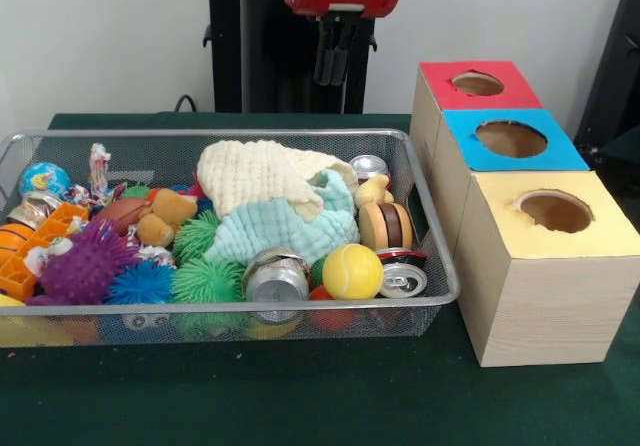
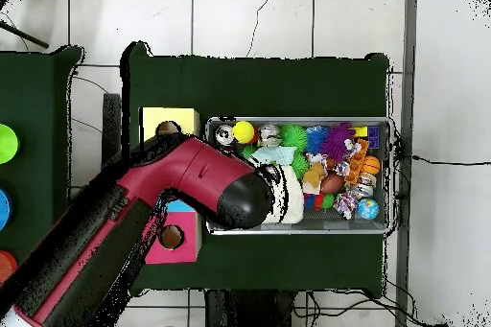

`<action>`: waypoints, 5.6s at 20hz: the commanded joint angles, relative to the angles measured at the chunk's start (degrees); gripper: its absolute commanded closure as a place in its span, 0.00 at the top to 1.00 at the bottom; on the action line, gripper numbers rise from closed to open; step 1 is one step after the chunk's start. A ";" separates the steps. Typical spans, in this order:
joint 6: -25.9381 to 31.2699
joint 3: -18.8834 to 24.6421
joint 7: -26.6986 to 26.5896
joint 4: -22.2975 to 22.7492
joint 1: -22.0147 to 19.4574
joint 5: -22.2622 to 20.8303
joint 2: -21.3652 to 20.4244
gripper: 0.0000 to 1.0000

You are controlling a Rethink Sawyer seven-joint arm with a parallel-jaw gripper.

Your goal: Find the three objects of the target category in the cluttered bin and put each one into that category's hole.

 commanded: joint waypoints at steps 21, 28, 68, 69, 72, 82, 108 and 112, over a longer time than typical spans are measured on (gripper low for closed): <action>11.74 11.90 6.19 1.63 -1.40 15.10 4.38 0.00; 14.32 13.46 4.17 1.82 -1.63 17.40 4.90 0.00; 16.76 15.04 1.27 3.86 -2.51 18.36 6.53 1.00; 17.20 15.03 1.01 3.63 -2.89 18.30 7.03 1.00; 18.14 14.93 0.70 3.24 -4.19 17.88 8.66 1.00; 21.54 15.49 -2.59 2.34 -7.11 18.23 11.49 1.00; 21.58 29.25 -6.75 -1.63 -12.76 24.33 7.42 1.00; 22.40 30.97 -8.92 -1.41 -13.49 25.80 6.73 1.00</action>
